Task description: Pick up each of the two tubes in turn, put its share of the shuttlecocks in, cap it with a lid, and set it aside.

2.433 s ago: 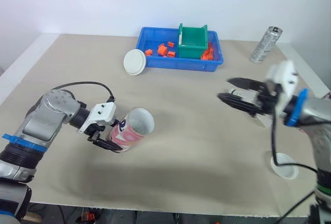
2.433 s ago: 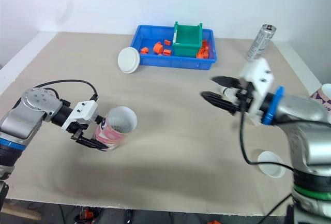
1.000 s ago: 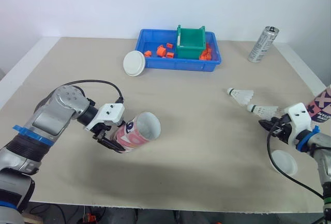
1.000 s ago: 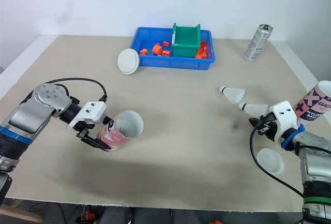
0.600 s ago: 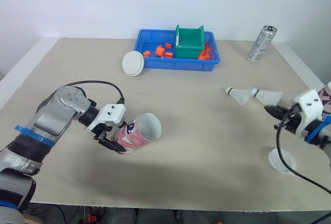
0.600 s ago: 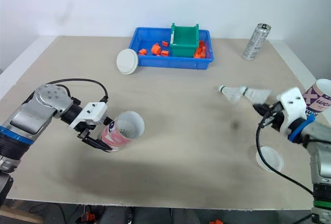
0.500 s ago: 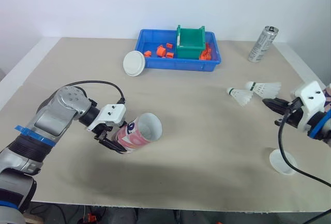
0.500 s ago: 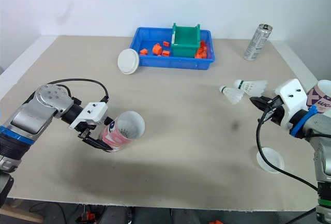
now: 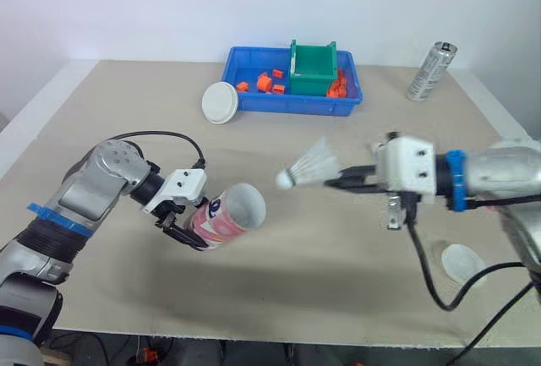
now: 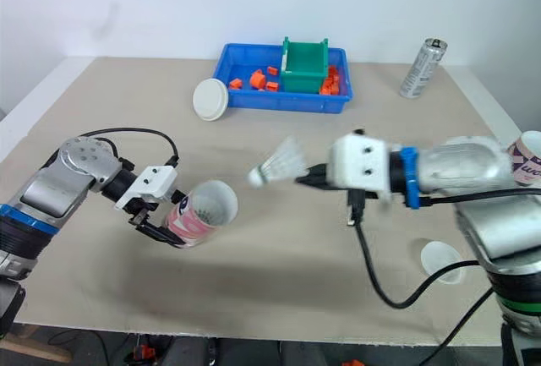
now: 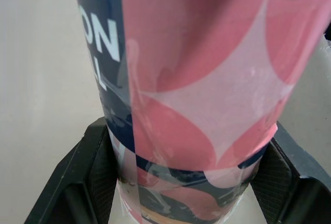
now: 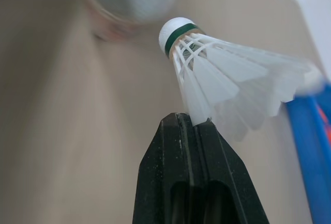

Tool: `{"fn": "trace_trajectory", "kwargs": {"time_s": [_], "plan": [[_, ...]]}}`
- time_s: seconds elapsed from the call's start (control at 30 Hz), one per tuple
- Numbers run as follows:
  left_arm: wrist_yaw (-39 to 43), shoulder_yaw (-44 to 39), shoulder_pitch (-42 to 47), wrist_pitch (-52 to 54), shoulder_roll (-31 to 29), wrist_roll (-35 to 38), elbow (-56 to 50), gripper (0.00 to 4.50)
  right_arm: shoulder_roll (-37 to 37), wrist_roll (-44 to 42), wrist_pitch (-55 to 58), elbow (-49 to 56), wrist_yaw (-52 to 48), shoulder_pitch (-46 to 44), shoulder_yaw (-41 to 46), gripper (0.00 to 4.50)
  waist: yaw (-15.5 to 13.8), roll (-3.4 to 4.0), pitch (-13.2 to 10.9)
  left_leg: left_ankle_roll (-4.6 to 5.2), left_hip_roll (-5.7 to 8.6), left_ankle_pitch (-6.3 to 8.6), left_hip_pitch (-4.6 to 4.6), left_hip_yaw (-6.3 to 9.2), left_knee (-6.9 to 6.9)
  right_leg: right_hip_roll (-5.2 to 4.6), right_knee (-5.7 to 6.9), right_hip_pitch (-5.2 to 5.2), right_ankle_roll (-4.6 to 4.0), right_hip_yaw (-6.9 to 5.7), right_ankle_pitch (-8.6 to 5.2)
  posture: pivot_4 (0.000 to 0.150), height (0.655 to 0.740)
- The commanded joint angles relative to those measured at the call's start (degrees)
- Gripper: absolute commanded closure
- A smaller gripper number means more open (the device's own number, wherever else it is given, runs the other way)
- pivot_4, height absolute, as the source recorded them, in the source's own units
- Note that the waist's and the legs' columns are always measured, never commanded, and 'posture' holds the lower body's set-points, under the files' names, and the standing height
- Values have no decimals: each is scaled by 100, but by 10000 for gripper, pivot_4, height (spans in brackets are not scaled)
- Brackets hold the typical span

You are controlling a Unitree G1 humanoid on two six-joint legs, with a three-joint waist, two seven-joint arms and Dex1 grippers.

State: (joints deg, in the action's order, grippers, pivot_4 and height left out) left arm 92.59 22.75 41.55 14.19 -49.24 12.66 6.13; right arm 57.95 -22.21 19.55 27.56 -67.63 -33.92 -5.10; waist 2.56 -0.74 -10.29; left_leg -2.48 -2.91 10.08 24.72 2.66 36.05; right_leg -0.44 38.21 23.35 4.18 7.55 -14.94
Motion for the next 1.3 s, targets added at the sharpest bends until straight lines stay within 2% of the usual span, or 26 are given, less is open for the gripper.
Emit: {"fn": "trace_trajectory", "kwargs": {"time_s": [0.03, 0.17, 0.33, 0.53, 0.63, 0.77, 0.83, 0.97, 1.1, 1.3], "plan": [[-9, 24, 3, 51, 30, 14, -58, 12717, -235, 69, -391, -2, -416, -594, -297, 44676, 4, 0, 0, 0, 0, 0, 0, -1, 0, 0, 0, 1, 1, 0, 1, 1500, 7309], [-9, 2, -10, 80, 25, 17, -78, 12717, -435, 250, -553, -192, -563, -887, -516, 44676, -4, 0, 0, 0, -1, 0, 1, 15, -1, 2, 3, -1, 1, -14, 1, 1500, 7309], [-9, -20, -21, 100, 16, 6, -87, 12717, -963, 1015, -1019, -662, -763, -1467, -1303, 44676, 15, 0, 0, 0, -4, 0, -8, 9, 0, 4, 10, 0, -7, -13, 4, 1500, 7309], [-9, -69, -21, 166, 77, -11, -130, 12717, -1336, 1311, -1135, -983, -739, -1761, -1446, 44676, -3, 0, 0, 0, -2, 0, -1, 10, 3, 2, 11, 1, 3, -13, 5, 1500, 7309], [-9, -78, -48, 167, 71, -15, -146, 12717, -1350, 1027, -784, -832, -859, -1816, -1282, 35822, -12, -1, 0, 0, -2, 0, -3, 19, 1, 5, 20, 2, 12, -18, 9, 1500, 7309], [-9, -87, -70, 151, 76, -23, -132, 12717, -1090, -320, 282, -404, -1002, -1719, -442, 22446, -18, 0, -1, 0, 0, 0, 1, 32, 2, 4, 26, 1, 9, -26, 5, 1500, 7309], [-9, -80, -69, 144, 78, -19, -125, 12717, -956, -726, 639, -194, -994, -1617, -202, 22446, -17, -1, -1, 0, 3, 0, 2, 40, 2, 3, 29, -3, 2, -30, 5, 1500, 7309], [-9, -73, -59, 121, 125, -39, -104, 12717, -689, -1029, 1112, -132, -633, -1260, 352, 22446, -16, -2, -1, 1, 2, 0, -5, 49, 0, 5, 44, -3, -1, -42, -10, 1500, 7309], [-9, -124, -101, 125, 152, -63, -132, 12717, -433, -948, 1485, -492, 76, -204, 1273, 22446, -38, -7, 0, 0, 3, 0, -2, 51, 15, 4, 58, -3, -26, -46, -30, 1500, 7309], [-9, -193, -231, 122, 133, -73, -190, 12717, -794, 21, 792, -1784, 1533, 1620, 2295, 22446, -29, -13, 3, 1, 7, 0, -5, 49, 15, 4, 69, -1, -4, -43, -22, 1500, 7309]]}}
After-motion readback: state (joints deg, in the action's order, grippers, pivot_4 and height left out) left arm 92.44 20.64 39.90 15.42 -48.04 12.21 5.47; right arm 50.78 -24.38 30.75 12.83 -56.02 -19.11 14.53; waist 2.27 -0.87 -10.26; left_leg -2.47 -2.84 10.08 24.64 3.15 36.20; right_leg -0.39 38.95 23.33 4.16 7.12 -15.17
